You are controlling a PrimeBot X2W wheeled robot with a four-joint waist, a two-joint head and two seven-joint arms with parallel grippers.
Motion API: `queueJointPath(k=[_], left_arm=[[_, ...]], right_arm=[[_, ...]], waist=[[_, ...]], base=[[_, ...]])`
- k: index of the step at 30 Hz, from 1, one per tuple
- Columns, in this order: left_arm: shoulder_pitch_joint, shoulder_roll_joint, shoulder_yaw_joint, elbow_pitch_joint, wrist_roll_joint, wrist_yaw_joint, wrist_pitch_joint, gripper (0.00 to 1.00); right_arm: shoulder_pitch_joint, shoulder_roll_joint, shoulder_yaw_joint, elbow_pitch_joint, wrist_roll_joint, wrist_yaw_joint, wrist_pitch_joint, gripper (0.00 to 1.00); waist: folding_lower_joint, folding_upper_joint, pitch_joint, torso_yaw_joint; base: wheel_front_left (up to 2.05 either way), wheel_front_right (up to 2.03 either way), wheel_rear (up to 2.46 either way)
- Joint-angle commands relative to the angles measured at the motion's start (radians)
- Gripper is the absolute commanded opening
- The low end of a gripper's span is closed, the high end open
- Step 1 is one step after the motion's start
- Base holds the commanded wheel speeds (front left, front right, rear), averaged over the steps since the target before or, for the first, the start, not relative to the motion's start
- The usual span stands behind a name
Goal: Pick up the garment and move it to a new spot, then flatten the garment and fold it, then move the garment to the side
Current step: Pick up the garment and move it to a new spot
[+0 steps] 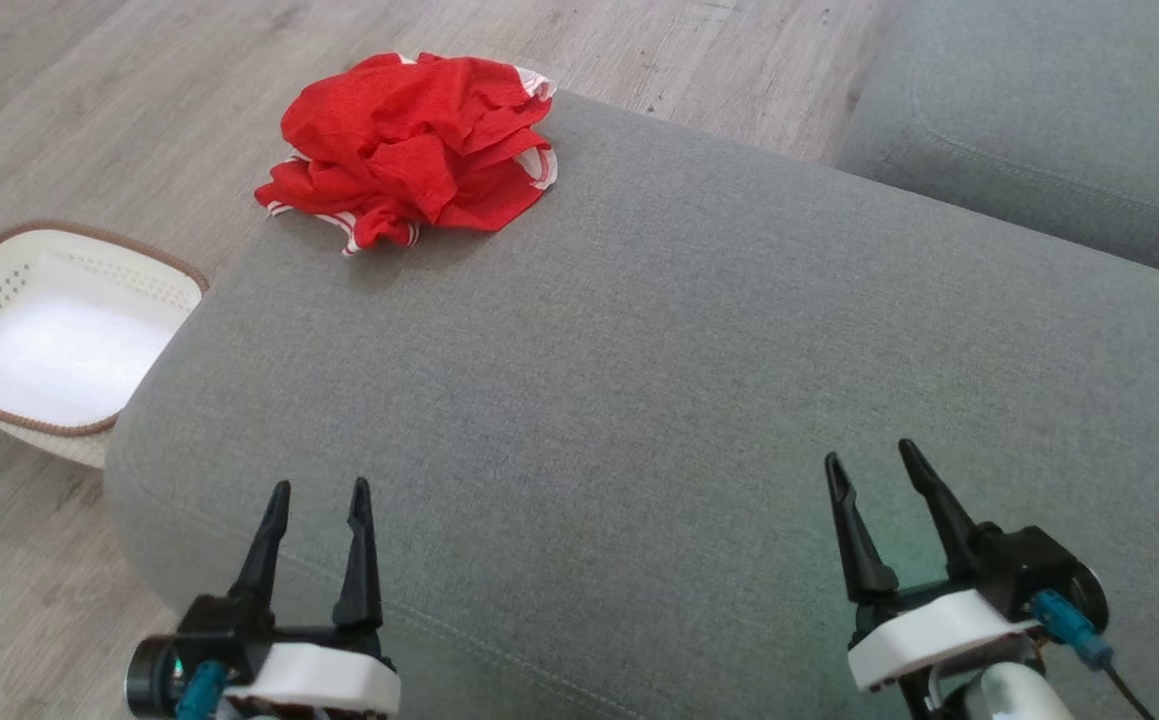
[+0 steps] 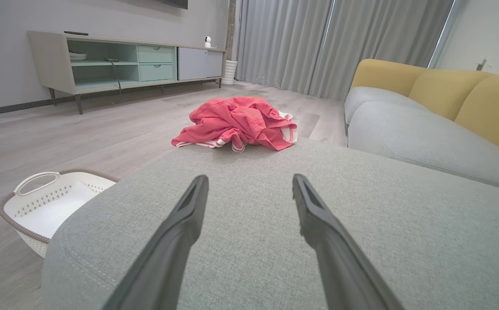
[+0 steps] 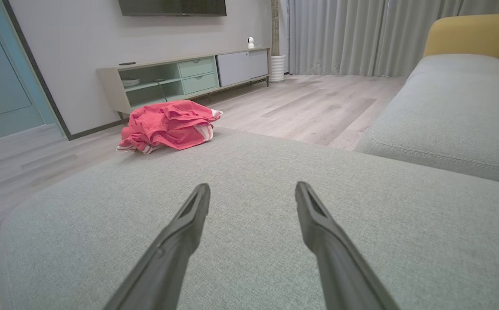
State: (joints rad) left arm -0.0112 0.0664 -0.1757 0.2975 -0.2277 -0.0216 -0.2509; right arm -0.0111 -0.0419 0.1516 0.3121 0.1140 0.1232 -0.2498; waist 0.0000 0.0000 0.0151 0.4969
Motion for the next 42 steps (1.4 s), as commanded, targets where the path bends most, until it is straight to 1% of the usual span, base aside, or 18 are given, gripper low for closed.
queueJointPath(k=[1,4,5,7,12,16,19,21,25,28,31,34,37,39,42], left_arm=[[-0.039,0.013,0.046,-0.037,-0.003,-0.003,-0.011,1.0],[-0.08,0.042,0.079,-0.062,-0.005,0.002,-0.011,1.0],[-0.08,0.042,0.079,-0.062,-0.005,0.002,-0.011,1.0],[-0.134,0.074,0.111,-0.088,-0.005,0.005,-0.011,1.0],[-0.347,0.183,0.187,-0.137,-0.011,-0.005,0.003,1.0],[-0.549,0.288,0.235,-0.134,-0.017,-0.022,0.064,1.0],[-0.692,0.345,0.265,-0.084,-0.043,-0.033,0.128,1.0],[-0.77,0.376,0.273,-0.026,-0.057,-0.04,0.177,1.0],[-0.874,0.437,0.253,0.12,-0.044,-0.05,0.286,1.0],[-0.916,0.465,0.233,0.226,-0.033,-0.052,0.369,1.0],[-0.945,0.484,0.217,0.305,-0.021,-0.05,0.424,1.0],[-0.973,0.465,0.215,0.36,-0.041,-0.052,0.44,1.0],[-1.0,0.443,0.206,0.398,-0.052,-0.057,0.429,1.0],[-1.017,0.44,0.195,0.423,-0.048,-0.058,0.425,1.0],[-1.031,0.439,0.18,0.46,-0.034,-0.044,0.43,1.0]], right_arm=[[-0.032,-0.008,0.013,-0.043,-0.006,0.008,-0.012,1.0],[-0.042,-0.008,0.006,-0.058,-0.031,0.008,-0.012,1.0],[-0.042,-0.008,0.006,-0.058,-0.031,0.008,-0.012,1.0],[-0.063,-0.008,-0.001,-0.073,-0.061,0.008,-0.005,1.0],[-0.134,-0.008,-0.019,-0.133,-0.13,0.008,0.035,1.0],[-0.193,-0.008,-0.017,-0.185,-0.164,0.008,0.066,1.0],[-0.225,-0.008,-0.009,-0.215,-0.184,0.008,0.083,1.0],[-0.239,-0.008,-0.003,-0.233,-0.195,0.008,0.094,1.0],[-0.258,-0.008,-0.005,-0.274,-0.217,0.008,0.11,1.0],[-0.263,-0.008,-0.019,-0.313,-0.23,0.008,0.121,1.0],[-0.263,-0.008,-0.034,-0.349,-0.239,0.008,0.13,1.0],[-0.26,-0.008,-0.043,-0.377,-0.239,0.008,0.135,1.0],[-0.259,-0.008,-0.04,-0.391,-0.236,0.008,0.138,1.0],[-0.26,-0.008,-0.034,-0.396,-0.234,0.008,0.139,1.0],[-0.263,-0.008,-0.032,-0.396,-0.231,0.008,0.137,1.0]], waist=[[0.0,0.0,0.008,-0.002],[0.0,0.0,0.043,-0.029],[0.0,0.0,0.043,-0.029],[0.0,0.0,0.086,-0.055],[0.0,0.0,0.204,-0.129],[0.0,0.0,0.302,-0.203],[0.0,0.0,0.366,-0.259],[0.0,0.0,0.404,-0.293],[0.0,0.0,0.474,-0.348],[0.0,0.0,0.524,-0.375],[0.0,0.0,0.573,-0.392],[0.0,0.0,0.614,-0.398],[0.0,0.0,0.647,-0.404],[0.0,0.0,0.661,-0.408],[0.0,0.0,0.668,-0.412]], base=[[0.0,0.0,0.0],[0.0,0.0,0.0],[0.0,0.0,0.0],[0.0,0.0,0.0],[0.0,0.0,0.0],[0.0,0.0,0.0],[0.0,0.0,0.0],[0.0,0.0,0.0],[0.0,0.0,0.0],[0.0,0.0,0.0],[0.0,0.0,0.0],[0.0,0.0,0.0],[0.0,0.0,0.0],[0.0,0.0,0.0],[0.0,0.0,0.0]])
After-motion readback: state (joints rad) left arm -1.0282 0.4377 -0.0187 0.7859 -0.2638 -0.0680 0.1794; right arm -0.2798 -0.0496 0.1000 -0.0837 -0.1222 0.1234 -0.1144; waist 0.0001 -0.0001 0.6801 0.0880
